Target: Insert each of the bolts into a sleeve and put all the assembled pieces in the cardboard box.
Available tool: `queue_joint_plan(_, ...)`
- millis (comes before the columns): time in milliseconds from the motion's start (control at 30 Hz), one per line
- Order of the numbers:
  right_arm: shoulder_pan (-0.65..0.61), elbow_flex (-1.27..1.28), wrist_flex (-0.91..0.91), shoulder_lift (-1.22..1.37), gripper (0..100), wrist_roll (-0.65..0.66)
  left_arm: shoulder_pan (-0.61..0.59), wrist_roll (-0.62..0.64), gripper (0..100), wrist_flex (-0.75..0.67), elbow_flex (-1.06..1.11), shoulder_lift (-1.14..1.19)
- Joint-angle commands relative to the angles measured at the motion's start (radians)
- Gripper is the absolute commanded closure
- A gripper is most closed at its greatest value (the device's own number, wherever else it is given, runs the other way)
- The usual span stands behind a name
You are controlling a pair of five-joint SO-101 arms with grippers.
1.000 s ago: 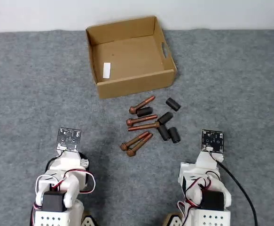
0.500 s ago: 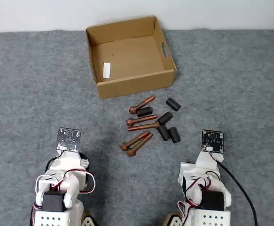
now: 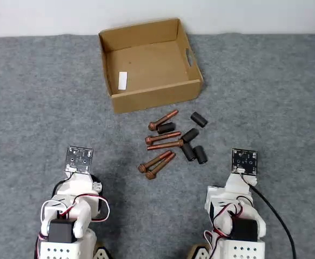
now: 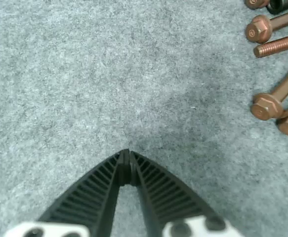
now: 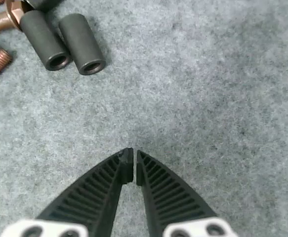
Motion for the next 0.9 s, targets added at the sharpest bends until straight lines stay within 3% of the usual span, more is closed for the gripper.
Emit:
queue_joint_plan(0, 0.004, 0.015, 0.008, -0.005, 98.8, 0.008, 0.003, 0.008, 99, 0.009, -0.008, -0.011)
queue_joint_plan(300, 0.010, 0.002, -0.007, -0.007, 98.7, 0.005, 0.003, 0.008, 99, 0.009, -0.008, -0.011)
queue_joint_plan(633, 0.059, -0.338, -0.021, 0.015, 99.0, 0.003, 0.003, 0.008, 99, 0.009, -0.008, -0.011)
queue_joint_plan(867, -0.001, -0.637, -0.025, 0.401, 99.1, 0.011, 0.003, 0.008, 99, 0.009, -0.008, -0.011)
